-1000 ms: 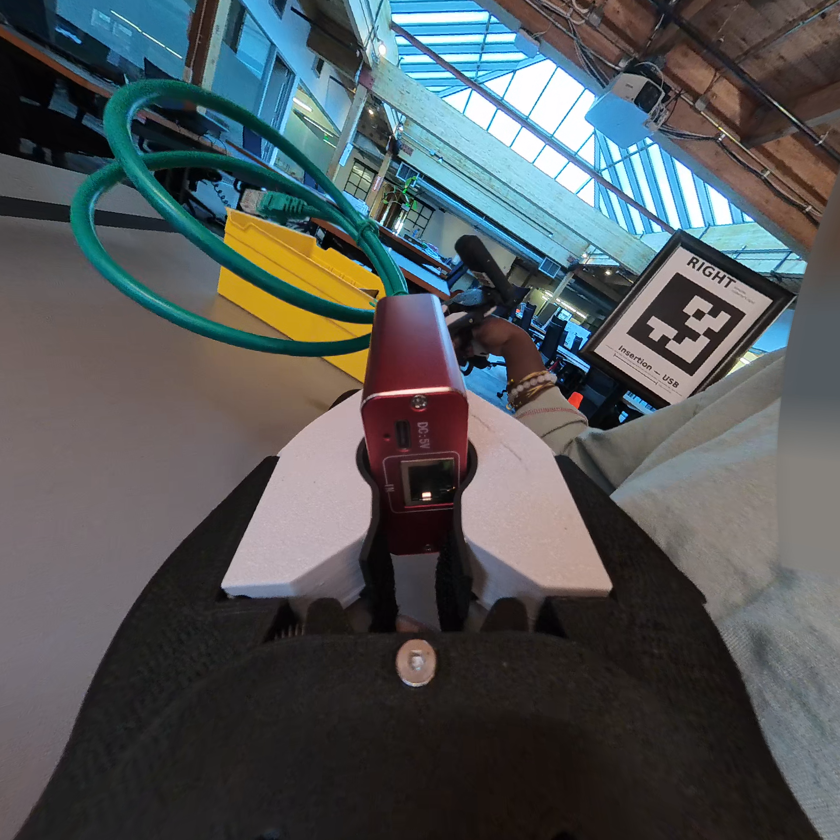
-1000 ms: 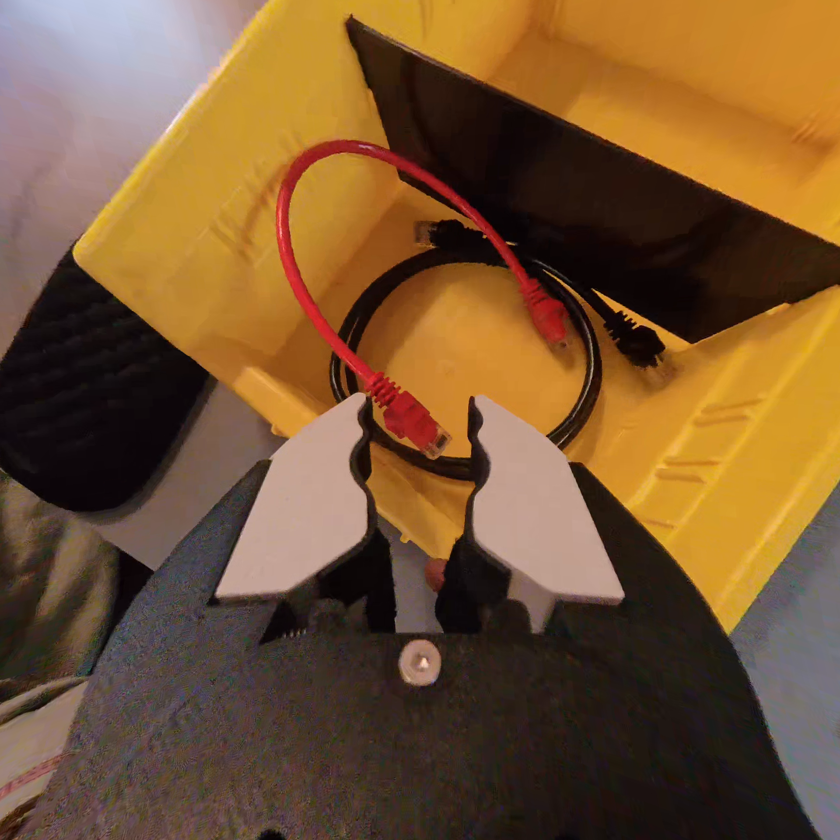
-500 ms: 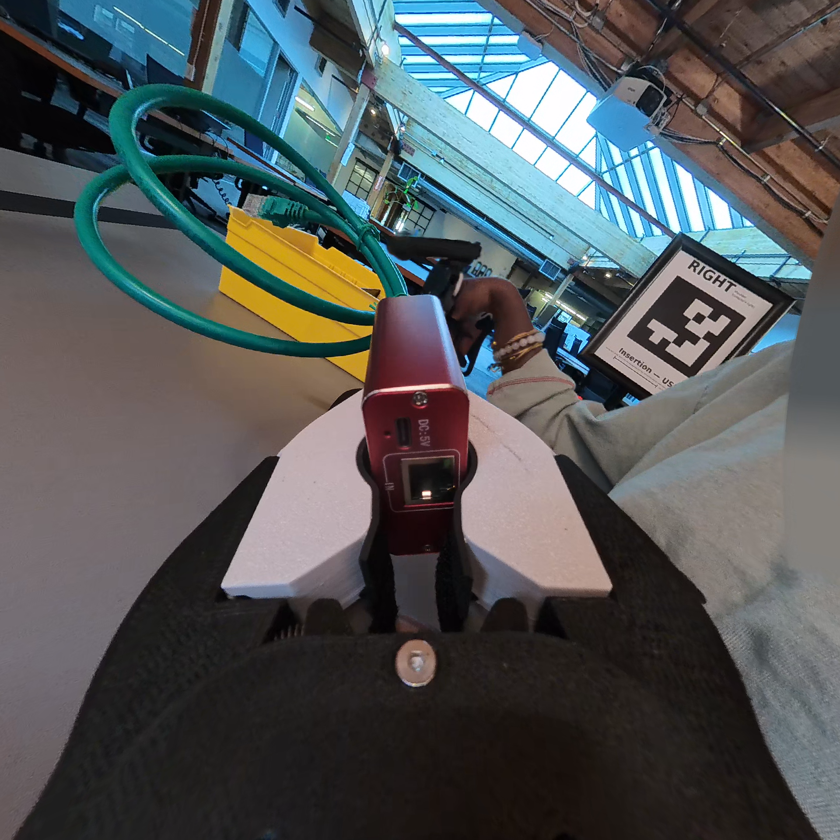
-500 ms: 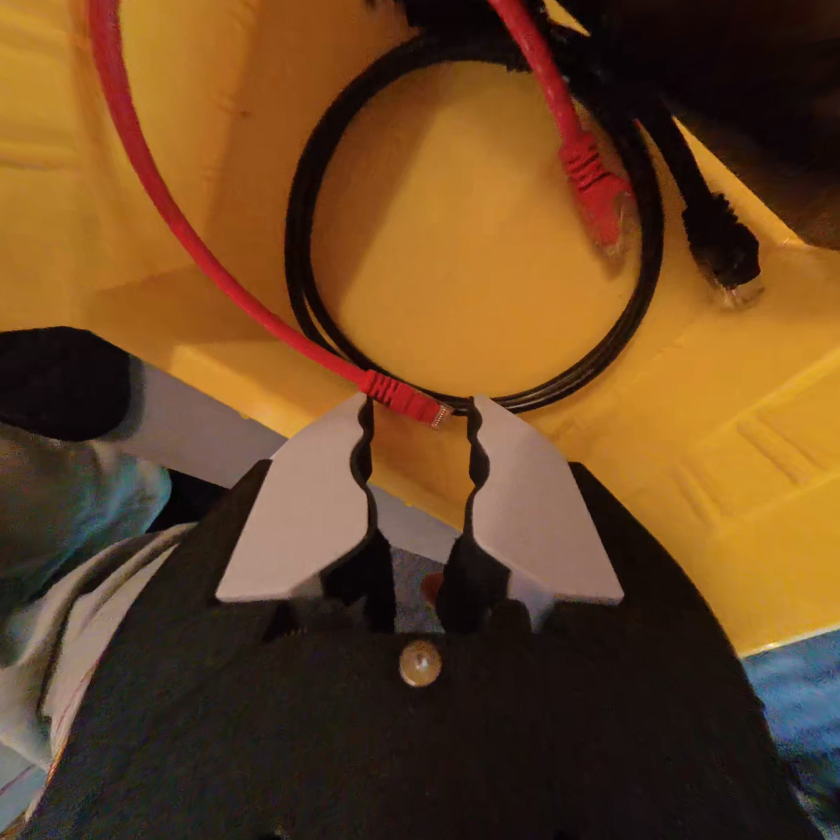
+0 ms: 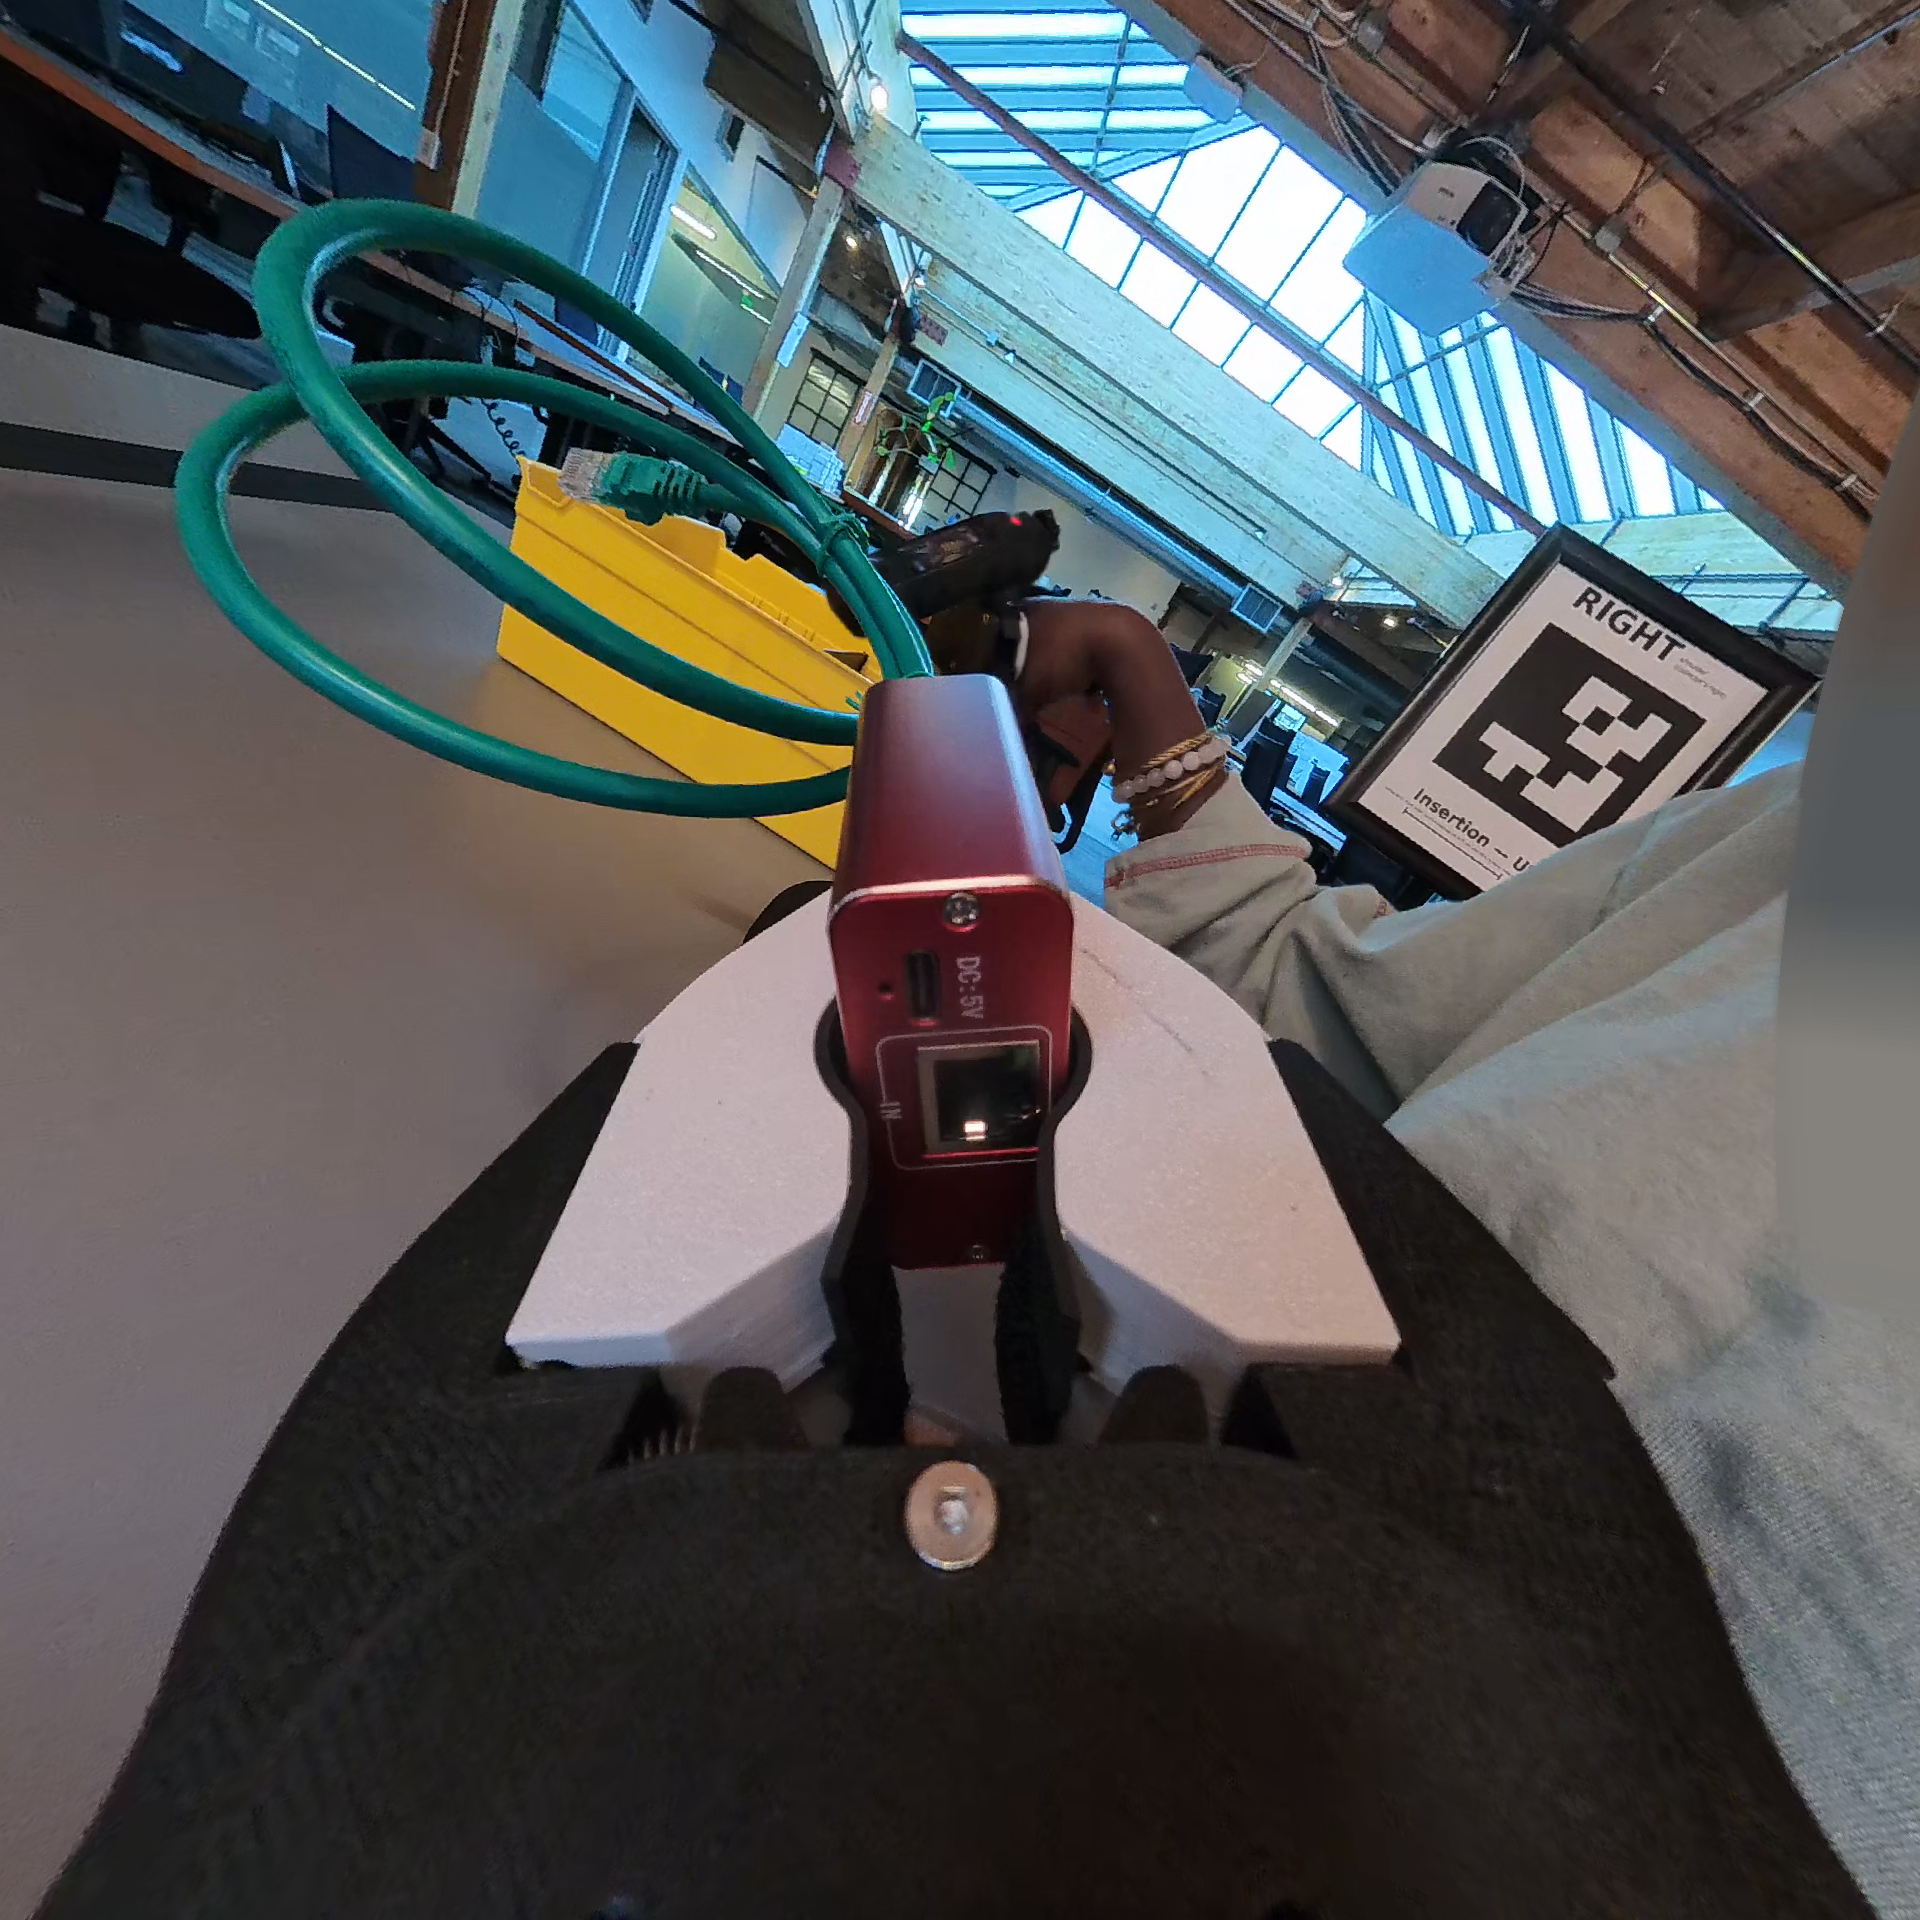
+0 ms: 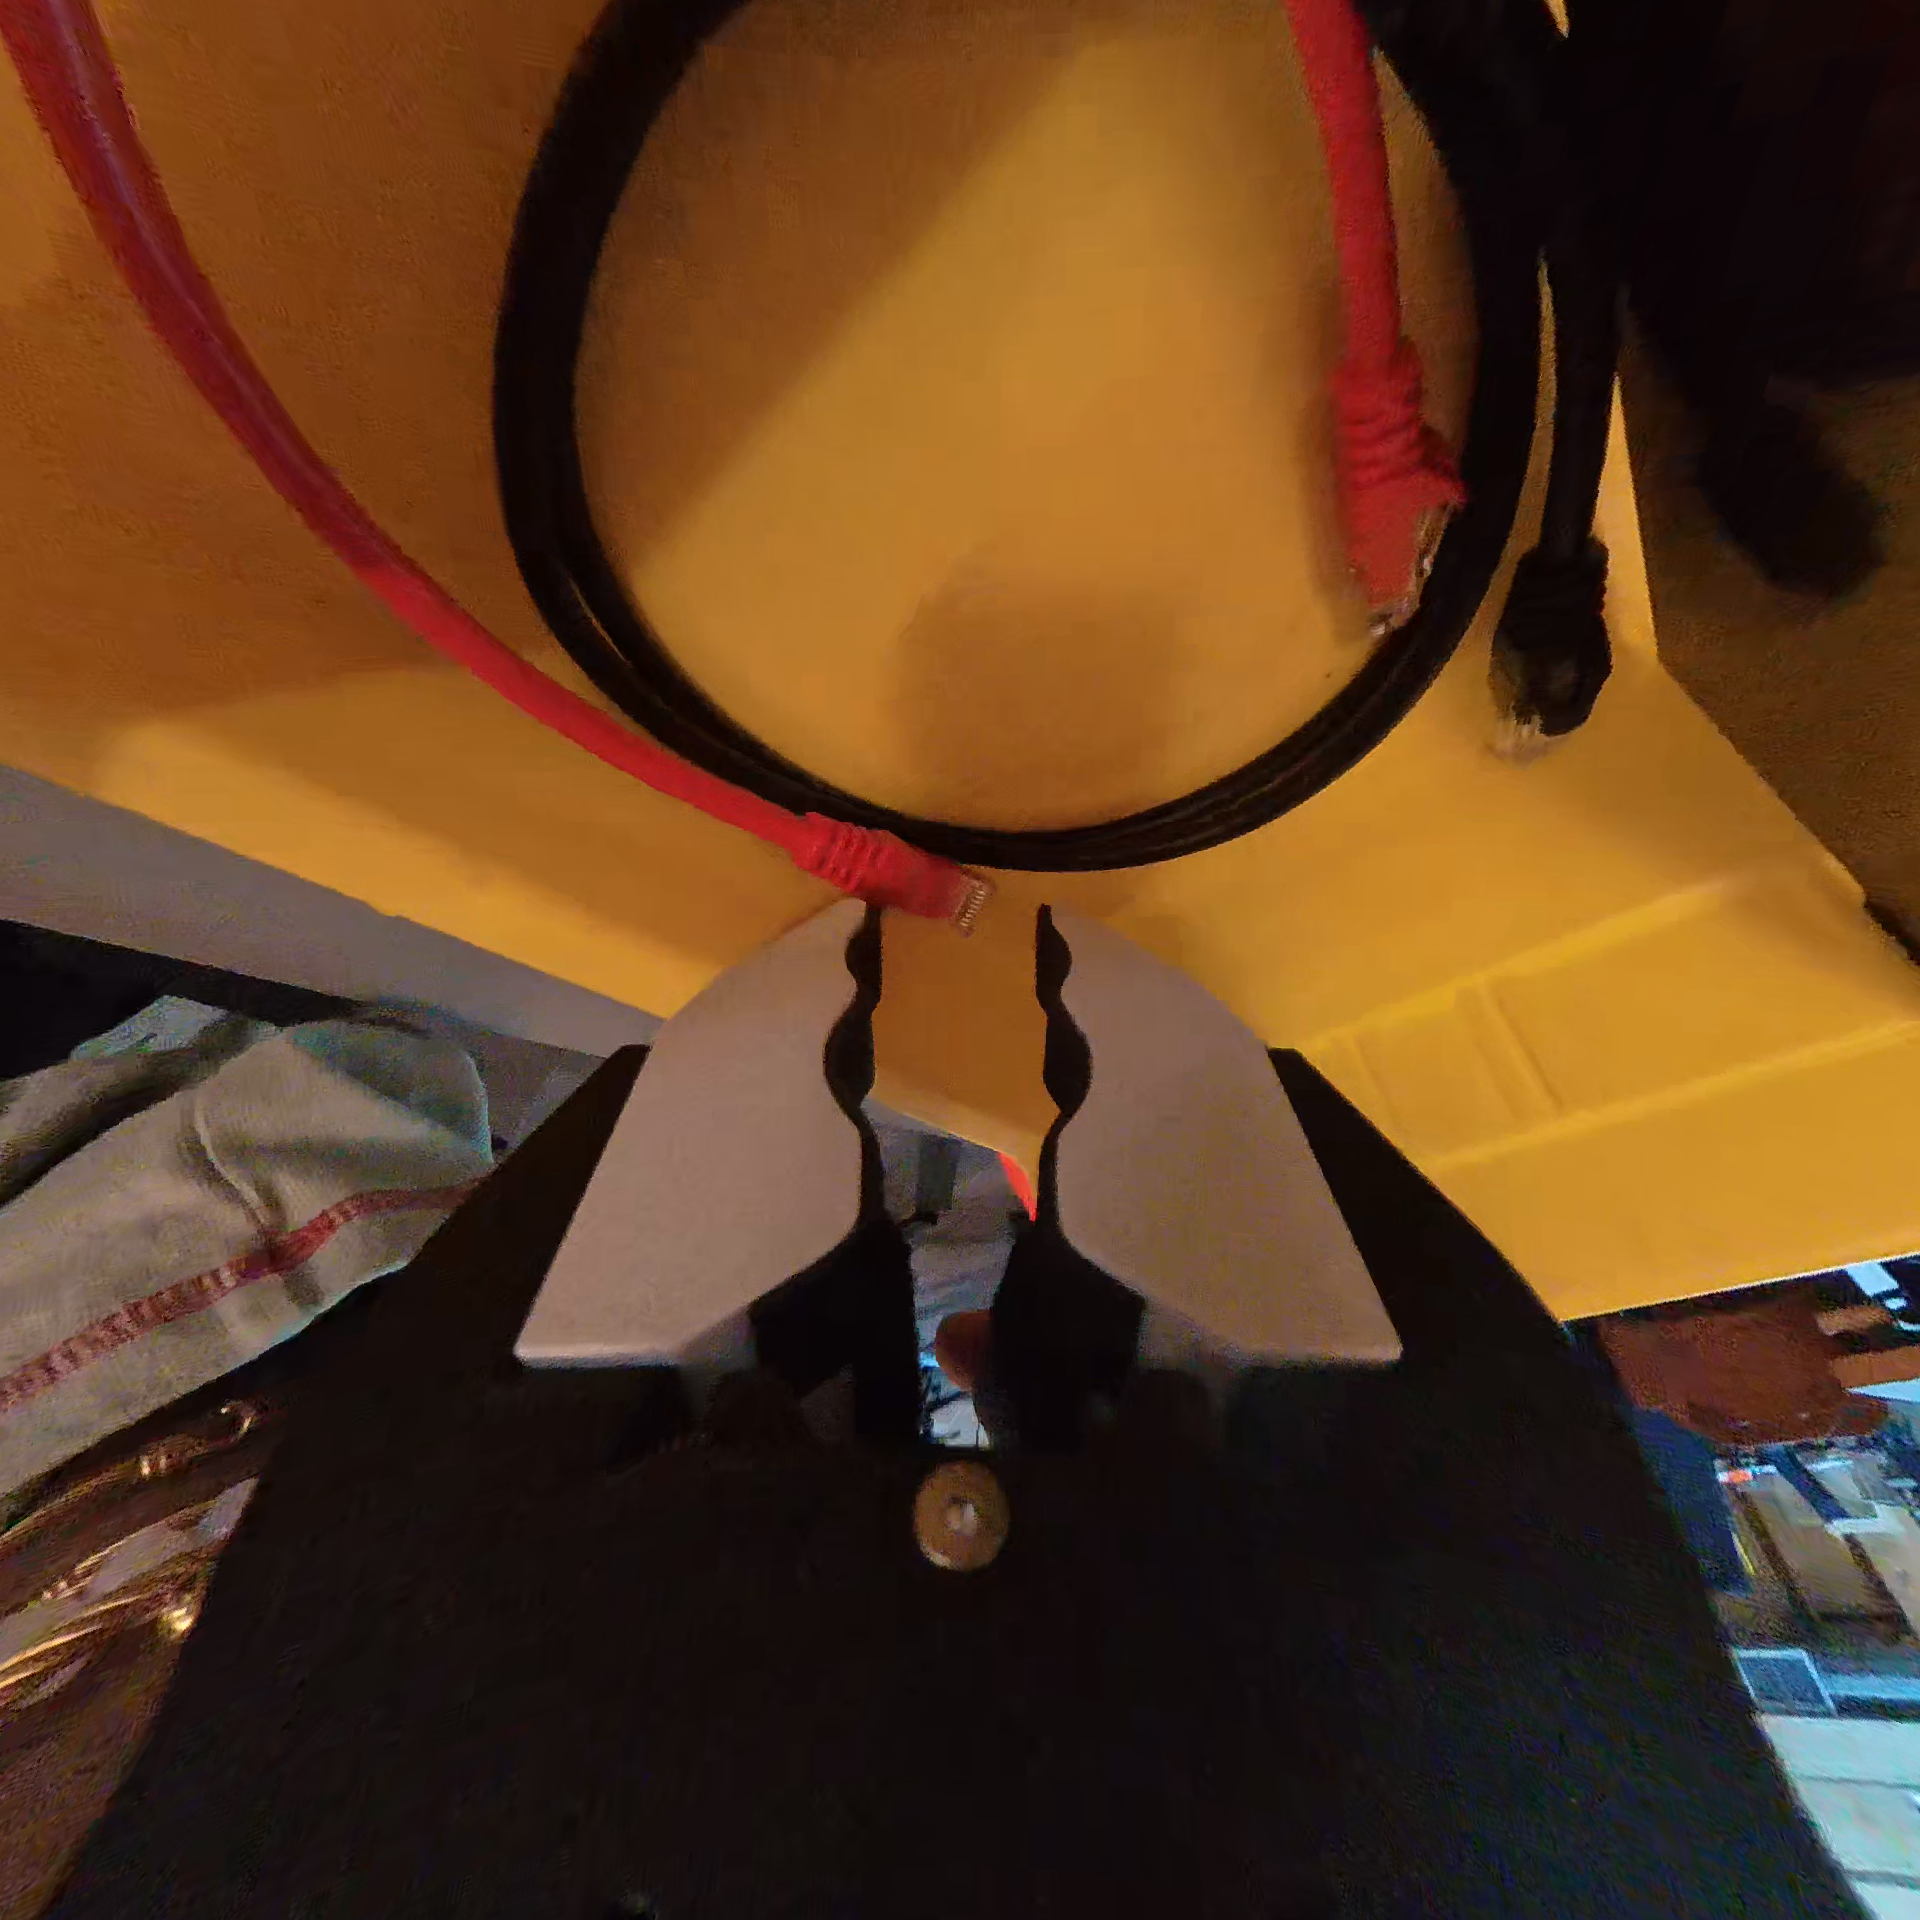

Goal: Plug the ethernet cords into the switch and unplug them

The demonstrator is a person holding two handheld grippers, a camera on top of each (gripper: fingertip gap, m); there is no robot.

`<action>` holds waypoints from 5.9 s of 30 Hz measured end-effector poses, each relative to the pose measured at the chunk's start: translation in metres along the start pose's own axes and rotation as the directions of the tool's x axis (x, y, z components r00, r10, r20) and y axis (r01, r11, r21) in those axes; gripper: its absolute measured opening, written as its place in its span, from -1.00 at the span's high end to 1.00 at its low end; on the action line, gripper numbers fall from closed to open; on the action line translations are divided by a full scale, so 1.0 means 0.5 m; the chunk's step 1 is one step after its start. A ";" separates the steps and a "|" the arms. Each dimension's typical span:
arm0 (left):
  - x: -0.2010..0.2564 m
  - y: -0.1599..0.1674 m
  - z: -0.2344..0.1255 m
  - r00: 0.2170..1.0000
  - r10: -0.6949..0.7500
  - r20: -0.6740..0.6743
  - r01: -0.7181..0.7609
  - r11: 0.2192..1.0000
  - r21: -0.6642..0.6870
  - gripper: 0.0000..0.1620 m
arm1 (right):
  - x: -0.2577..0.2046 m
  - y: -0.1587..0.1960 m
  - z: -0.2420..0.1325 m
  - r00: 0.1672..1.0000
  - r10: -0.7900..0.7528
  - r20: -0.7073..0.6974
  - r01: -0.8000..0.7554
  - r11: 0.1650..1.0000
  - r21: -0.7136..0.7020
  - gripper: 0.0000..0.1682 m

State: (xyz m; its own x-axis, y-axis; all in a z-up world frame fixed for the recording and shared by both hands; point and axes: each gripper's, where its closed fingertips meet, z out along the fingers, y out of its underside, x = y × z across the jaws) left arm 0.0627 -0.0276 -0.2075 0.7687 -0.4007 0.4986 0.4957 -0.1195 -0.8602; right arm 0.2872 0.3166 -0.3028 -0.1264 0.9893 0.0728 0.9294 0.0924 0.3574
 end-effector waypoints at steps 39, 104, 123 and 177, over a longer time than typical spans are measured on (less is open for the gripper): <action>0.021 -0.020 -0.005 0.997 0.068 -0.036 -0.066 0.996 0.067 0.64 | -0.626 -0.408 -0.472 0.565 -0.797 0.213 -0.576 -0.196 0.794 0.63; 0.049 -0.102 -0.056 0.986 0.168 0.004 -0.158 0.921 0.357 0.64 | -0.401 -0.234 -0.481 0.975 -0.191 -0.112 0.003 -0.493 0.870 0.84; 0.023 -0.069 -0.031 0.988 0.151 0.032 -0.154 0.957 0.245 0.64 | -0.132 -0.042 -0.282 0.769 -0.303 0.562 -0.637 -0.439 0.634 0.82; 0.050 0.115 0.035 0.851 0.515 -0.099 -0.517 0.792 -0.324 0.65 | -0.651 -0.348 -0.393 0.687 -0.632 -0.359 0.254 -0.254 0.933 0.50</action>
State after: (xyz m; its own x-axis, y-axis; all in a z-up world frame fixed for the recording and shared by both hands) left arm 0.1175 -0.0284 -0.2425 0.8700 -0.4922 -0.0294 -0.1359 -0.1820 -0.9739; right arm 0.0984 -0.0438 -0.2058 -0.7989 0.5803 0.1582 0.0556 0.3331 -0.9412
